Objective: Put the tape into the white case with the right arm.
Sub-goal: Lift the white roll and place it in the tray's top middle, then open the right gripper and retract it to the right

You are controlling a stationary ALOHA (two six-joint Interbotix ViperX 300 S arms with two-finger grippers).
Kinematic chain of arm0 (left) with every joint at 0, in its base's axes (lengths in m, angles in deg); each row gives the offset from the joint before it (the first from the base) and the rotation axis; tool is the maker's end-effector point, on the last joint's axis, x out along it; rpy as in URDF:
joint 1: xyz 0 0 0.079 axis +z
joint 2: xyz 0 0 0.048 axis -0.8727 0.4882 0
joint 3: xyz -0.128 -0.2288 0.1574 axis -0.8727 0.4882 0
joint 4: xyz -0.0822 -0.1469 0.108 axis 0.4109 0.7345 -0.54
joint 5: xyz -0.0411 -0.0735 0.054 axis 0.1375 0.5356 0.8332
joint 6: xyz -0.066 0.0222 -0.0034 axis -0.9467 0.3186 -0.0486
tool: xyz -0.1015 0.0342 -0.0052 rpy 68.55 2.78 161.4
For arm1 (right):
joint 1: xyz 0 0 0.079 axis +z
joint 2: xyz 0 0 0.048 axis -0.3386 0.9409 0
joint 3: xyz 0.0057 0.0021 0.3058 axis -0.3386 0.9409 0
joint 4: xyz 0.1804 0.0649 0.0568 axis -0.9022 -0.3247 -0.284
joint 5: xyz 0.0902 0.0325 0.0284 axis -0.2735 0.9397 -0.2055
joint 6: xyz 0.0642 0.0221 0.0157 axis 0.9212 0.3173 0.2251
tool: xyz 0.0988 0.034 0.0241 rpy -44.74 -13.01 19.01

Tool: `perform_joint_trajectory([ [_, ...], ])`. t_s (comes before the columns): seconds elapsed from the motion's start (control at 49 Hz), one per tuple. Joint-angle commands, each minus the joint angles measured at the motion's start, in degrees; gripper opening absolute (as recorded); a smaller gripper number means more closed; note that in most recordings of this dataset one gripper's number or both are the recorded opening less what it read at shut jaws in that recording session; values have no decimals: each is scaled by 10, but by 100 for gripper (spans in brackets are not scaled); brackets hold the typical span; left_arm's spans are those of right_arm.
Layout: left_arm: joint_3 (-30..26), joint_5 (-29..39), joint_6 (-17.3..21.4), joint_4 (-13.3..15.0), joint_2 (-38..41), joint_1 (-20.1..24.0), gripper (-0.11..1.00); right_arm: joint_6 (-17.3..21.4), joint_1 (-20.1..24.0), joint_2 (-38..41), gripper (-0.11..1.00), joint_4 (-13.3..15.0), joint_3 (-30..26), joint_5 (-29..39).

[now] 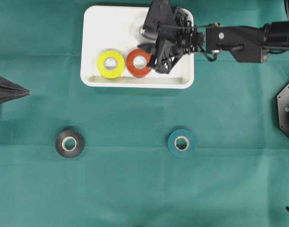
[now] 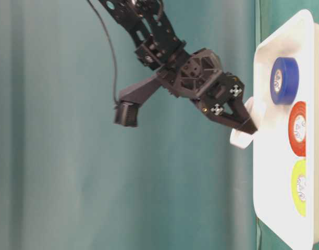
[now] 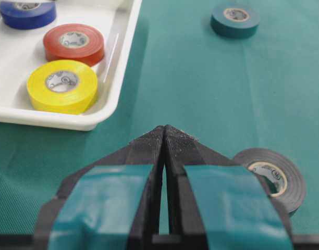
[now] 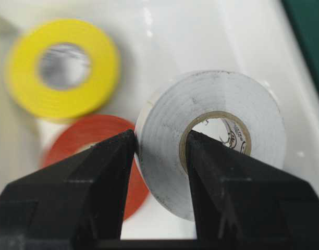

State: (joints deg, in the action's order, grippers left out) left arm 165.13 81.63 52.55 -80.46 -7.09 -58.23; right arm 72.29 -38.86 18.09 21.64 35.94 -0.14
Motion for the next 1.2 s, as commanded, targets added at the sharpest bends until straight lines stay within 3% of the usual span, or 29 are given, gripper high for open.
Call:
perform_joint_trajectory([
  [0.0,-6,-4,1,0,4,2,0,-4,-2,-1,3,9,-15,-12],
  [0.143,-6,-4,1,1,4,2,0,-7,-6,13,3,28,-17,-13],
  [0.551,-5,-4,1,1,4,2,0,-8,-14,30,3,31,-25,-11],
  [0.633,-5,-4,1,1,4,2,0,-8,-14,30,18,31,-24,-11],
  [0.816,-5,-4,1,1,4,2,0,-8,-14,29,67,31,-20,-12],
  [0.939,-5,-4,0,1,4,2,0,-8,-14,25,60,31,-13,-11],
  [1.184,-5,-4,0,0,4,2,0,-8,-14,-41,60,31,56,-13],
])
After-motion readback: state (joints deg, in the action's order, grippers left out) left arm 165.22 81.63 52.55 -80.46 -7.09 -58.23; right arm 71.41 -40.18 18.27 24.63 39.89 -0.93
